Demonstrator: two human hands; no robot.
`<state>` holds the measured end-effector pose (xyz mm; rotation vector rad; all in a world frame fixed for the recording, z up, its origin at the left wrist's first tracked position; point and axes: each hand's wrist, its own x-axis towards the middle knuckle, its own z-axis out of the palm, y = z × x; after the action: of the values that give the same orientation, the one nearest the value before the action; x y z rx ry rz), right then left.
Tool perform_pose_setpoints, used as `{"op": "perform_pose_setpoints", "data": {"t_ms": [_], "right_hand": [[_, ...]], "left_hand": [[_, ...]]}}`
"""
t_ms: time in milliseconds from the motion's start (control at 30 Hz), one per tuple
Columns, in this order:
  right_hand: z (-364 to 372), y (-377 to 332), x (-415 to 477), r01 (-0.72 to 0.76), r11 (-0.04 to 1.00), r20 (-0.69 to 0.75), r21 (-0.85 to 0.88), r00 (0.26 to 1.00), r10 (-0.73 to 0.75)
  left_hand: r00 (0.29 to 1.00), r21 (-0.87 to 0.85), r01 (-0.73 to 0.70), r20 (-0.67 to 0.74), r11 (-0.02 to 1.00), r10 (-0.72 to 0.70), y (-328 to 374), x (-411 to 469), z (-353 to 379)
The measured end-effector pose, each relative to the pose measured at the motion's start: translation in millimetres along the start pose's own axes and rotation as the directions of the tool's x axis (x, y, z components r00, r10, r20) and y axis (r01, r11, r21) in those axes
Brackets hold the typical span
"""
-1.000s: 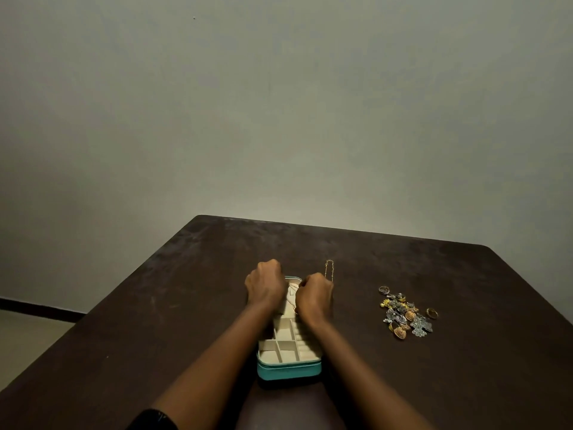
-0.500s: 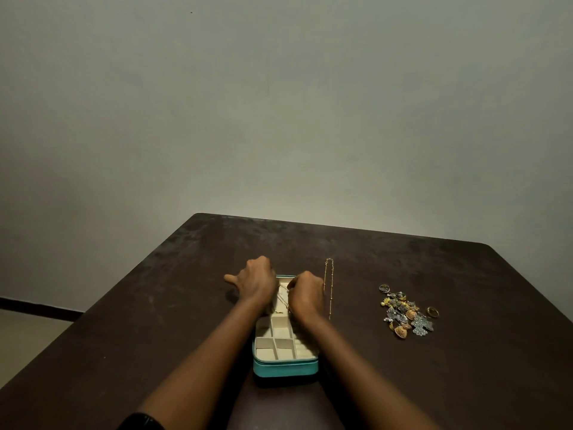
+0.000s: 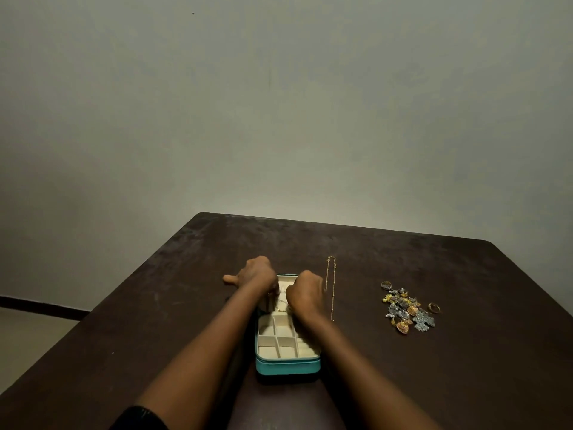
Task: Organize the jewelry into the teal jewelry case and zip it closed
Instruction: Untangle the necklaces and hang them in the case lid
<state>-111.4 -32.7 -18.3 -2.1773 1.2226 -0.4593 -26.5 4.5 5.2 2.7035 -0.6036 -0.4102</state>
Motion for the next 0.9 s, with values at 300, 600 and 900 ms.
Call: {"op": "perform_pose_setpoints", "data": {"t_ms": [300,600,900], "right_hand": [[-3.4,8.3,0.4,0.039,0.985,0.020,0.165,0.999,-0.043],[-13.4,11.8,-10.8,0.066,0.911,0.115,0.408,0.986,-0.123],[-38.5,1.8,-24.6,0.259,0.860,0.077,0.440,0.943,-0.323]], "left_hand": [[0.993,-0.337,0.030,-0.098,0.941,-0.067,-26.7,7.4,5.0],[0.997,-0.424,0.048,0.068,0.904,-0.022,-40.1,-0.4,9.0],[0.985,-0.872,-0.083,0.000,0.483,0.171,-46.7,-13.7,14.8]]}}
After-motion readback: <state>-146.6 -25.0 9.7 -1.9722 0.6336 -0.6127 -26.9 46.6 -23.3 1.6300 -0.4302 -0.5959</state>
